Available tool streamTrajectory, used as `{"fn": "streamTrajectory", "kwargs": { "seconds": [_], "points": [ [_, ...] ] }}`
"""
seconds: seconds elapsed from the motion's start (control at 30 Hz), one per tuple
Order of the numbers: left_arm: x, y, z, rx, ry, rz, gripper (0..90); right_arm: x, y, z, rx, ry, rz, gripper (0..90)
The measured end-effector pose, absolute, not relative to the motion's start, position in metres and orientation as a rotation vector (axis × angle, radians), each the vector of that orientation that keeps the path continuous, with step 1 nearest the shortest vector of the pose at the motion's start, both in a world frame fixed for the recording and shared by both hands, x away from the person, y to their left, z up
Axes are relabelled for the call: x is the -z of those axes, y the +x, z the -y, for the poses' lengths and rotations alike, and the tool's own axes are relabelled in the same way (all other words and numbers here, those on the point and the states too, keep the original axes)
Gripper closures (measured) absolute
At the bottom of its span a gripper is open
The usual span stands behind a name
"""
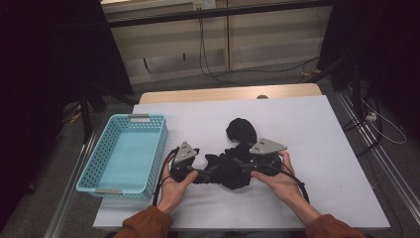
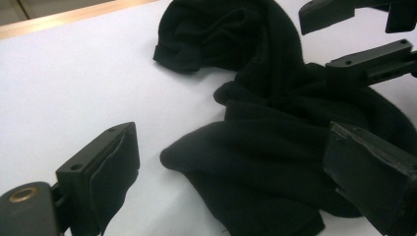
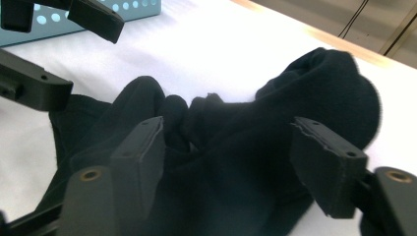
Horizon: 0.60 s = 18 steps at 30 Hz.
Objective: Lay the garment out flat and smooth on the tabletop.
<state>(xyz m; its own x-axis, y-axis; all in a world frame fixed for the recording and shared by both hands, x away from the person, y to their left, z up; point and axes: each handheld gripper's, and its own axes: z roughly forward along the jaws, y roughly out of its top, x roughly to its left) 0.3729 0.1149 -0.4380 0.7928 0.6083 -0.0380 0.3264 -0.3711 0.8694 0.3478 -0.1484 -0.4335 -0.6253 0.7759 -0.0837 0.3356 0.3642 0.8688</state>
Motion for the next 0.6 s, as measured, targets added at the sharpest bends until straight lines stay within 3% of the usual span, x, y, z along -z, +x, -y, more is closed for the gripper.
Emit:
{"fn": "streamTrajectory", "kwargs": {
  "seconds": [0.33, 0.37, 0.4, 0.53, 0.6],
  "points": [
    [0.439, 0.379, -0.101, -0.358, 2.004, -0.676, 7.4, 0.449, 0.353, 0.143, -1.115, 0.959, -2.247, 51.9],
    [0.439, 0.38, -0.099, -0.349, 2.001, -0.682, 7.3, 0.449, 0.353, 0.142, -1.103, 0.942, -2.25, 61.8],
    [0.439, 0.381, -0.098, -0.346, 1.992, -0.696, 7.3, 0.449, 0.353, 0.142, -1.103, 0.942, -2.25, 61.8],
    [0.438, 0.385, -0.093, -0.361, 2.014, -0.707, 6.0, 0.444, 0.35, 0.145, -1.125, 0.938, -2.239, 82.2],
    [0.436, 0.388, -0.09, -0.358, 2.025, -0.706, 5.9, 0.44, 0.349, 0.147, -1.144, 0.92, -2.229, 86.6]
  ]
}}
